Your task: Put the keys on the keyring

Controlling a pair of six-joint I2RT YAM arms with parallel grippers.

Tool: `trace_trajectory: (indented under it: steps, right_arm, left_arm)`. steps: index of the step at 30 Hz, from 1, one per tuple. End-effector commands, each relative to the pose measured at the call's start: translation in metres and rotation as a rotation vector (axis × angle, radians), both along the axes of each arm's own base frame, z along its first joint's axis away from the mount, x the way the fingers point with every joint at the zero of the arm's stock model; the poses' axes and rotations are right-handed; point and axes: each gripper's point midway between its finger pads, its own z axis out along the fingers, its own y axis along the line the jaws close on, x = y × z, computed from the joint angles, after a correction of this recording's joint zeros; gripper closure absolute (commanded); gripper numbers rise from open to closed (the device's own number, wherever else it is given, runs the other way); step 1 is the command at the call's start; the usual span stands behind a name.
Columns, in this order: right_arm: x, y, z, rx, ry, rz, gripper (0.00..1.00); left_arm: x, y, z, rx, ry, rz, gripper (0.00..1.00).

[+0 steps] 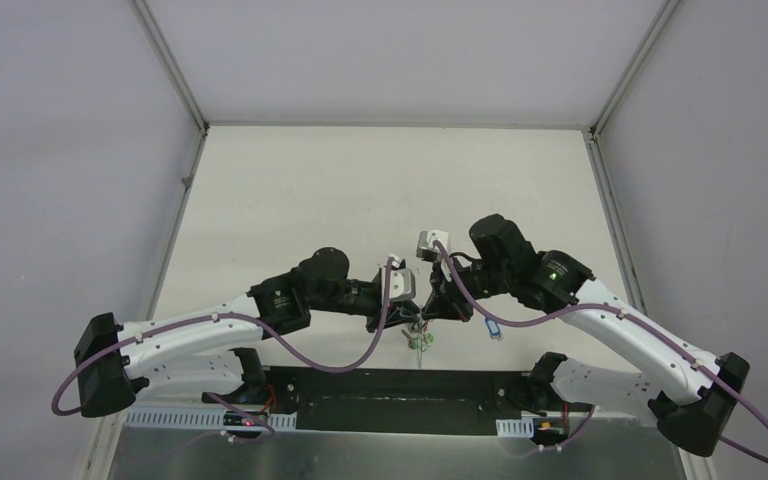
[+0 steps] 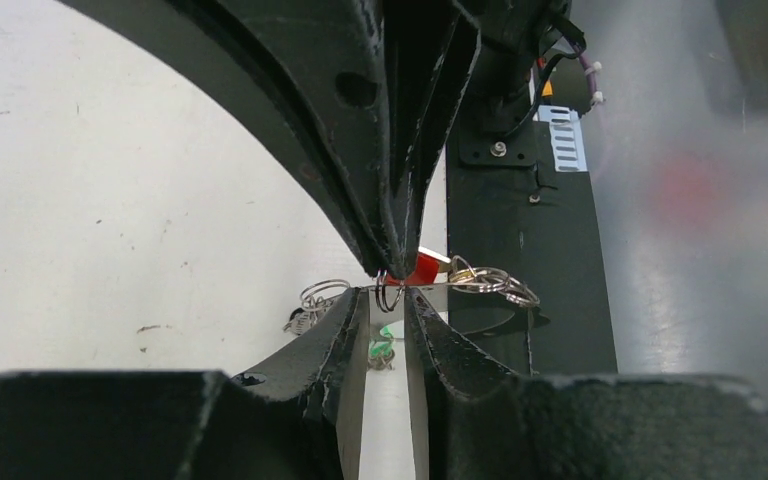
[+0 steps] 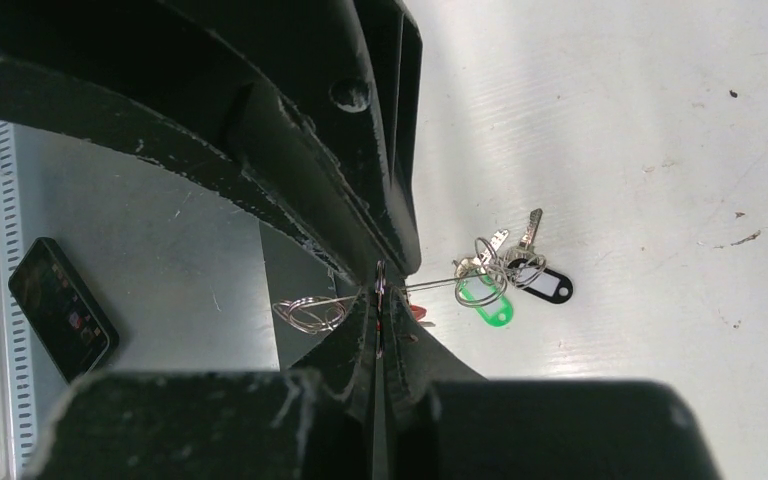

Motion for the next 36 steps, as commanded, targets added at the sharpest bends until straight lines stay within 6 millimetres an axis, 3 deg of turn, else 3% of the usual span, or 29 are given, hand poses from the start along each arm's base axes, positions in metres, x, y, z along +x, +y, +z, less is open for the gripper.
trace_trajectory:
  steps: [1, 4, 11, 19, 21, 23, 27, 29, 32, 36]
  right_arm:
    - [0.003, 0.006, 0.027, 0.076, -0.06, 0.01, 1.0]
    - [0.004, 0.007, 0.027, 0.081, -0.064, 0.009, 1.0]
    - [0.005, 0.007, 0.029, 0.09, -0.077, 0.001, 1.0]
    - [0.006, 0.006, 0.03, 0.097, -0.086, -0.01, 1.0]
    - [0.006, 0.006, 0.031, 0.101, -0.087, -0.008, 1.0]
    - [0.006, 0.006, 0.031, 0.101, -0.088, -0.009, 1.0]
    - [0.006, 0.006, 0.03, 0.1, -0.087, -0.012, 1.0]
    - [0.006, 0.006, 0.03, 0.1, -0.086, -0.012, 1.0]
    - [0.007, 0.006, 0.029, 0.096, -0.086, -0.015, 1.0]
    - [0.009, 0.005, 0.03, 0.096, -0.098, -0.029, 1.0]
  left_arm:
    - [-0.012, -0.01, 0.029, -0.098, -0.025, -0.074, 0.8]
    - [-0.014, -0.011, 0.028, -0.098, -0.023, -0.088, 0.8]
    - [-0.02, -0.014, 0.023, -0.09, -0.018, -0.129, 1.0]
    - [-0.019, -0.012, 0.022, -0.09, -0.025, -0.118, 1.0]
    - [-0.018, -0.011, 0.021, -0.086, -0.02, -0.114, 0.86]
    - [-0.018, -0.012, 0.02, -0.083, -0.014, -0.112, 0.79]
    - [-0.019, -0.014, 0.019, -0.079, -0.008, -0.123, 0.77]
    - [-0.019, -0.015, 0.019, -0.078, -0.006, -0.126, 0.82]
    - [-0.021, -0.015, 0.02, -0.081, -0.017, -0.137, 1.0]
    - [-0.021, -0.013, 0.019, -0.08, -0.017, -0.135, 1.0]
